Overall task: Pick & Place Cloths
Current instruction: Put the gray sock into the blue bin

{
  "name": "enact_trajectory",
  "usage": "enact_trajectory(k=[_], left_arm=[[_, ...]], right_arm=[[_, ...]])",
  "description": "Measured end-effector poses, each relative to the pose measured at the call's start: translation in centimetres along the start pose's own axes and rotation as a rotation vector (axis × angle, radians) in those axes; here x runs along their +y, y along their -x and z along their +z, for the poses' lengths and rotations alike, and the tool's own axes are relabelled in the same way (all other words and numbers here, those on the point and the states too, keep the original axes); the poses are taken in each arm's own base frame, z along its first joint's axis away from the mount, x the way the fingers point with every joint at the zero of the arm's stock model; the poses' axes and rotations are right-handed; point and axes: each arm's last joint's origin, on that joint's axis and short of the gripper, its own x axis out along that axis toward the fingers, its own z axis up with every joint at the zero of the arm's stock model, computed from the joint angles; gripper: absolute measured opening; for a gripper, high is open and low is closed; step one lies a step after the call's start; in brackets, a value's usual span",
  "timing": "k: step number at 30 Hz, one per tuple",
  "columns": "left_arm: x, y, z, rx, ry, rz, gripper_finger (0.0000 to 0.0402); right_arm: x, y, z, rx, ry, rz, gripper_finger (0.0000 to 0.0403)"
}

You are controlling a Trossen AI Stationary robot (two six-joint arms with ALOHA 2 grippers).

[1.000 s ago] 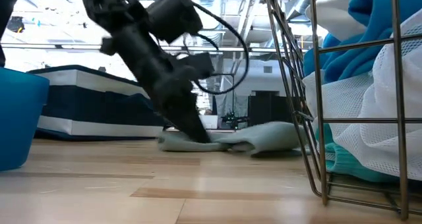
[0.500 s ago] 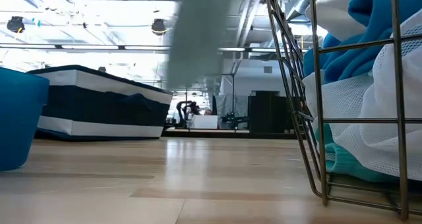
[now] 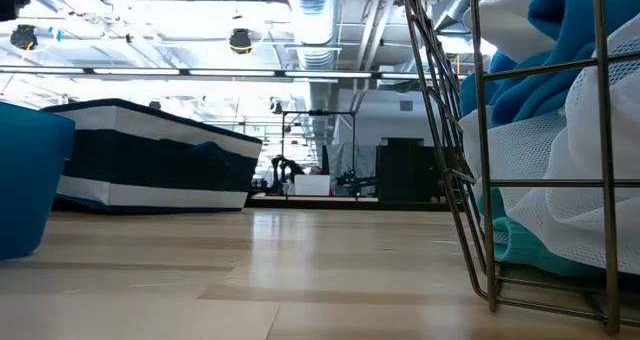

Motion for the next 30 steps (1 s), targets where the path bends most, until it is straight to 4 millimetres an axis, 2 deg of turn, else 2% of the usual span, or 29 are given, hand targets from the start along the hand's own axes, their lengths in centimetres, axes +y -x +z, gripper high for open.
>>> enact_trajectory(k=[3, 6, 12, 17, 23, 30], left_arm=[[0.1, 0.4, -1.4, 0.107, 0.061, 0.044, 0.0], [0.8, 0.8, -2.6, 0.167, 0.095, 0.176, 0.0], [3.1, 1.8, -3.8, 0.152, 0.1, 0.49, 0.0], [3.8, 2.3, -4.4, 0.176, 0.115, 0.58, 0.0], [3.5, 0.4, -6.0, 0.298, 0.111, 0.603, 0.0], [3.4, -3.1, -10.3, 0.577, 0.076, 0.67, 0.0]], right_arm=[[0.0, 0.0, 0.0, 0.0, 0.0, 0.0, 0.0306], [0.0, 0.0, 0.0, 0.0, 0.0, 0.0, 0.0306], [0.0, 0.0, 0.0, 0.0, 0.0, -0.001, 0.0306], [0.0, 0.0, 0.0, -0.001, 0.003, -0.001, 0.0306], [0.0, 0.0, 0.0, -0.001, 0.011, -0.001, 0.0306], [0.0, 0.0, 0.1, -0.022, 0.029, -0.008, 0.0306]])
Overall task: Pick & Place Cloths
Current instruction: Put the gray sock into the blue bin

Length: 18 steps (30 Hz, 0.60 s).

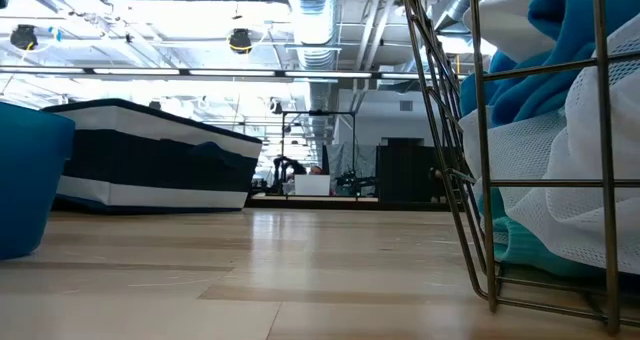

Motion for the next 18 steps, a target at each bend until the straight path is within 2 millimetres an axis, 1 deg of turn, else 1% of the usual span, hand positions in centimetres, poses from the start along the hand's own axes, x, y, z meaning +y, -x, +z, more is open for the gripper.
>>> enact_trajectory(k=[4, 10, 13, 18], left_arm=[[-1.3, -2.2, -1.9, 0.133, -0.031, 0.051, 0.0], [-2.5, -4.2, -4.8, 0.251, -0.023, 0.13, 0.0], [-2.7, -5.2, -5.6, 0.284, -0.017, 0.171, 0.0002], [-2.9, -6.5, -6.3, 0.31, -0.025, 0.216, 0.001]], right_arm=[[0.0, 0.0, 0.0, -0.002, 0.009, -0.001, 0.0306], [-0.1, 0.0, 0.1, -0.044, 0.024, -0.017, 0.0306], [-0.1, 0.0, 0.1, -0.047, 0.035, -0.019, 0.0306], [-0.1, 0.0, 0.2, -0.048, 0.033, -0.022, 0.0306]])
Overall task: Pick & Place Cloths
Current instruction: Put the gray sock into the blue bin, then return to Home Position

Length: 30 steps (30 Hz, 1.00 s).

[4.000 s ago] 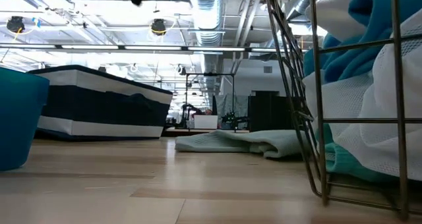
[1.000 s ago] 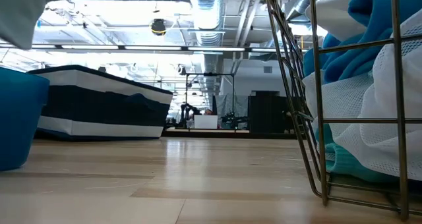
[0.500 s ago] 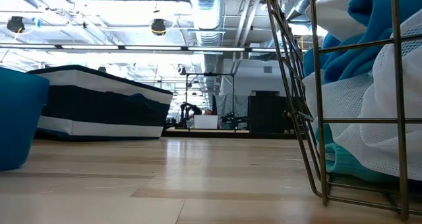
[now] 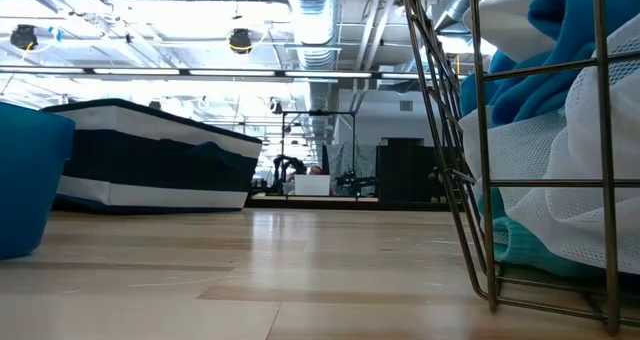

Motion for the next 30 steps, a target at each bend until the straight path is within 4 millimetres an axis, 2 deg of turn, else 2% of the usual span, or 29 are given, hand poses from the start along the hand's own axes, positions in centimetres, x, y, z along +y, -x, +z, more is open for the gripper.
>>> enact_trajectory(k=[4, 9, 17, 20, 23, 25, 28, 30], left_arm=[[-0.1, -0.3, 0.1, 0.005, -0.008, 0.0, 0.0034], [0.1, 0.8, 0.8, 0.006, 0.019, -0.059, 0.0094], [1.8, 4.1, 2.6, -0.015, 0.092, -0.212, 0.0217], [3.0, 5.9, 3.5, -0.038, 0.141, -0.294, 0.0248], [4.7, 8.1, 4.4, -0.087, 0.203, -0.391, 0.0255], [6.2, 9.7, 5.0, -0.182, 0.229, -0.45, 0.0248], [8.8, 12.3, 5.6, -0.407, 0.253, -0.514, 0.0214], [10.8, 13.8, 5.8, -0.556, 0.27, -0.528, 0.0177]], right_arm=[[0.0, 0.0, 0.0, 0.0, 0.0, 0.0, 0.0306], [0.0, 0.0, 0.0, -0.003, 0.0, -0.001, 0.0306], [0.0, 0.0, 0.1, -0.022, 0.0, -0.008, 0.0306], [0.3, 0.0, 0.2, -0.035, 0.027, 0.024, 0.0306], [1.1, 0.5, 0.7, -0.087, 0.105, 0.124, 0.0306], [1.6, 1.6, 1.6, -0.142, 0.163, 0.197, 0.0306], [1.7, 3.7, 3.4, -0.254, 0.245, 0.247, 0.0303], [1.3, 5.7, 4.7, -0.365, 0.303, 0.249, 0.0295]])
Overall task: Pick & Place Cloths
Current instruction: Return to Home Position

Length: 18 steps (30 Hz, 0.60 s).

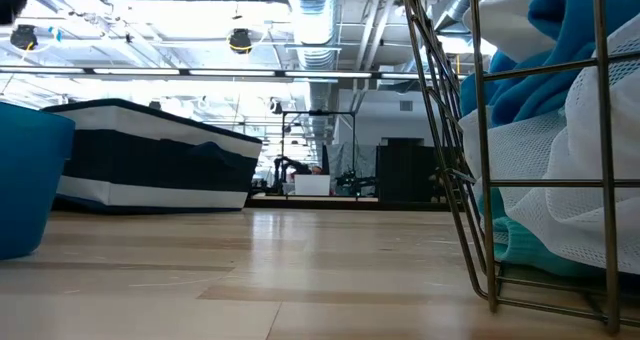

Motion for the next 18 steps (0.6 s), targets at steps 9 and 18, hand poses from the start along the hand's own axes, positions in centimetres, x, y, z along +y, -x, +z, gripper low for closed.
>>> enact_trajectory(k=[9, 18], left_arm=[[3.9, 6.7, 4.0, -0.521, -0.216, 0.06, 0.0008], [6.1, 9.3, 4.7, -0.604, -0.257, 0.031, 0.0]], right_arm=[[-5.7, 9.4, 4.6, -0.246, 0.258, -0.008, 0.006], [-12.4, 16.7, 0.2, -0.402, 0.294, -0.096, 0.0004]])
